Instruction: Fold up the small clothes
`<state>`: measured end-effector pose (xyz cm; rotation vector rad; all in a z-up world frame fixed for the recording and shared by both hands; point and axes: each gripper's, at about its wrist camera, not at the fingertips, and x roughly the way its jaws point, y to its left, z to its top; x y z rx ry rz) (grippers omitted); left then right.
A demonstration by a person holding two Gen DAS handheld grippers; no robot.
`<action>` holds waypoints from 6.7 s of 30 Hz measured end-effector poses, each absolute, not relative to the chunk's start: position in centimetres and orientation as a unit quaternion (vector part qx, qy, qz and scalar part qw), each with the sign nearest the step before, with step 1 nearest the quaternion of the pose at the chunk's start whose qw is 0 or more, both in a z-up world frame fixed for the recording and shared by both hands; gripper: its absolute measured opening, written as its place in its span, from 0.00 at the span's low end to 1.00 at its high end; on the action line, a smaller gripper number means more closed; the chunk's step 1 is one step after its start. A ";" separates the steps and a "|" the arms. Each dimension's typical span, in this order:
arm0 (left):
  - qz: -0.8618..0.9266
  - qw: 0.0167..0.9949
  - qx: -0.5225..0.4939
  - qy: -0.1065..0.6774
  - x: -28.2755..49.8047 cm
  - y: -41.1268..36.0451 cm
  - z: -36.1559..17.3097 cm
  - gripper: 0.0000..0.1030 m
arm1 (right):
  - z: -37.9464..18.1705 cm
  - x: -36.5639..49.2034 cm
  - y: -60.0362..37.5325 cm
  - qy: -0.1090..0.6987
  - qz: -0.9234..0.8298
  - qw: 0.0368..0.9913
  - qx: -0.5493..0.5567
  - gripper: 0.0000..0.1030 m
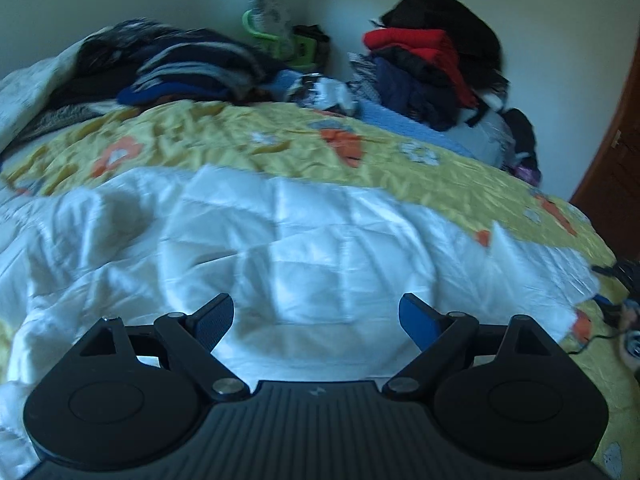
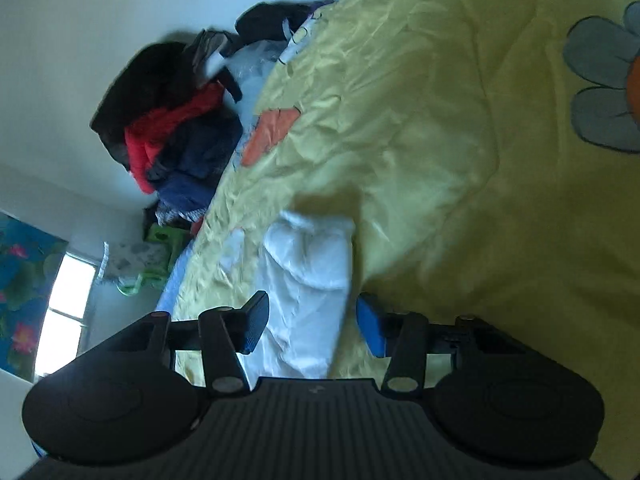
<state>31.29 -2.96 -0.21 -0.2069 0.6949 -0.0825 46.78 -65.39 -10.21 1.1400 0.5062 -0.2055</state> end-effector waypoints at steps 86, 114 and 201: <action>0.003 0.843 -0.306 0.443 37.9 13.2 -6.4 0.08 | -6.2 42.2 -30.3 0.389 0.195 0.895 0.101 0.82; -0.014 0.958 -0.029 0.284 36.7 -0.3 -4.6 0.79 | -5.0 51.2 -29.4 0.379 0.159 0.901 0.139 0.88; 0.098 0.946 -0.122 0.282 32.4 14.7 -9.1 0.05 | -8.6 50.4 -27.6 0.332 0.129 0.934 0.000 0.97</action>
